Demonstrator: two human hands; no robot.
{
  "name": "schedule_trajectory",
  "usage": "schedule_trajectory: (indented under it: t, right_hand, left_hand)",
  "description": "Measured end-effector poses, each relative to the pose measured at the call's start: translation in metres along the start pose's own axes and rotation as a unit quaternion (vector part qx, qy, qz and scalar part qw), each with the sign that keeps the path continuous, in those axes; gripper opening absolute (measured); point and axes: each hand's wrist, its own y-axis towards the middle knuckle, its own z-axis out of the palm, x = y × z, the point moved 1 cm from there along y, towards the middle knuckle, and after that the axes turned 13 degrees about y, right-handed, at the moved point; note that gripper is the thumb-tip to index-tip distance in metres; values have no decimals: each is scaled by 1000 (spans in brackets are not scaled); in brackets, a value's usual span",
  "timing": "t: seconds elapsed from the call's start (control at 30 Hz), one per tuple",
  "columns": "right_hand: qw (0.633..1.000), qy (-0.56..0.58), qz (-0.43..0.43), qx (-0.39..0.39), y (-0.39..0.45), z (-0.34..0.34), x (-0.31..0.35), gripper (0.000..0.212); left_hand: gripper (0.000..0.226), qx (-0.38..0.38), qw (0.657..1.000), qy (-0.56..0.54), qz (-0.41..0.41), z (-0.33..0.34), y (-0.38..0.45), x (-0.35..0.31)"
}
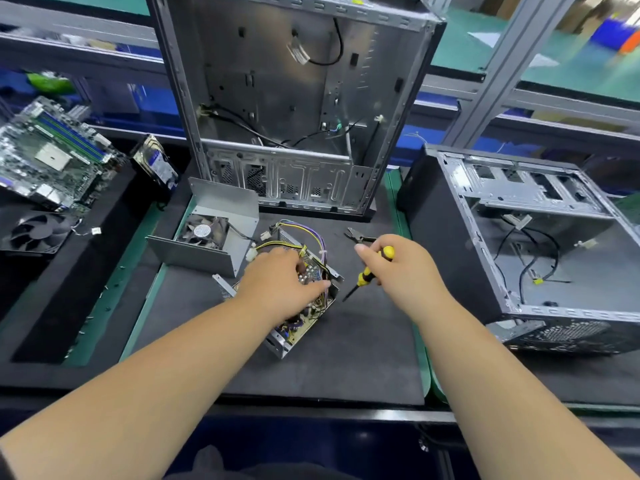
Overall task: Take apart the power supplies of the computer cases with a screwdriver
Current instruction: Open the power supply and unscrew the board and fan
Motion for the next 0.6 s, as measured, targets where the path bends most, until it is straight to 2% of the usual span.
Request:
schedule_trajectory:
  t: [0.13,0.27,0.4,0.6]
  right_hand:
    - [1000,10,-20,12,-4,7,-10,33]
    - [998,-7,-55,14,-3,13,-19,33]
    - [994,-67,-76,45,-5,20,-29,33]
    - [991,-80,-97,36,-2,21,-29,32]
  left_hand:
    - [51,-53,998,29,-26,6,1,-12]
    - [41,-64,997,6,-34,9,6,-14]
    - [29,-78,997,5,5,9,13,-8]
    - [30,-66,996,-2,52,13,18,2]
